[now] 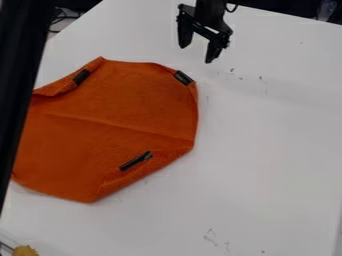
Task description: Fold the cloth from top right to the middle
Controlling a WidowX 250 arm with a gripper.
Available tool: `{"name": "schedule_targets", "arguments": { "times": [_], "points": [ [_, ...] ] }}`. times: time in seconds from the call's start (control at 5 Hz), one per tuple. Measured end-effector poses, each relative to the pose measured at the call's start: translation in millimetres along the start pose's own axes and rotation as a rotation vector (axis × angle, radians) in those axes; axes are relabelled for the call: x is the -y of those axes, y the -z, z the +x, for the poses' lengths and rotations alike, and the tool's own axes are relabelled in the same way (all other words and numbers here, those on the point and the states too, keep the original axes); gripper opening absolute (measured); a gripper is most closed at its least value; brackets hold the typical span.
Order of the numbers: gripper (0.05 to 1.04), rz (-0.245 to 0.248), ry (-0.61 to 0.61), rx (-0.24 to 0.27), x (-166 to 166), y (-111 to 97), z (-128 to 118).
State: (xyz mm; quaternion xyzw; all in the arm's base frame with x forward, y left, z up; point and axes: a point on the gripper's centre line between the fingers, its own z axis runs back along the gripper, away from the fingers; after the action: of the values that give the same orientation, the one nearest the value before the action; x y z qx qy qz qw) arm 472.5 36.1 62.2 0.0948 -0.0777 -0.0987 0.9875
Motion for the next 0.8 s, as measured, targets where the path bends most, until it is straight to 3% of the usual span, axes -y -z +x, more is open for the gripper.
{"name": "schedule_targets", "arguments": {
  "times": [0.2, 0.6, 0.8],
  "points": [
    [1.001, 0.009, -0.079, -0.007, 3.7, -6.0, -24.1],
    [1.001, -0.058, -0.09, 0.029, 11.1, -0.7, -24.2],
    [1.001, -0.089, -0.083, 0.011, 12.6, 14.5, -23.2]
  ]
}}
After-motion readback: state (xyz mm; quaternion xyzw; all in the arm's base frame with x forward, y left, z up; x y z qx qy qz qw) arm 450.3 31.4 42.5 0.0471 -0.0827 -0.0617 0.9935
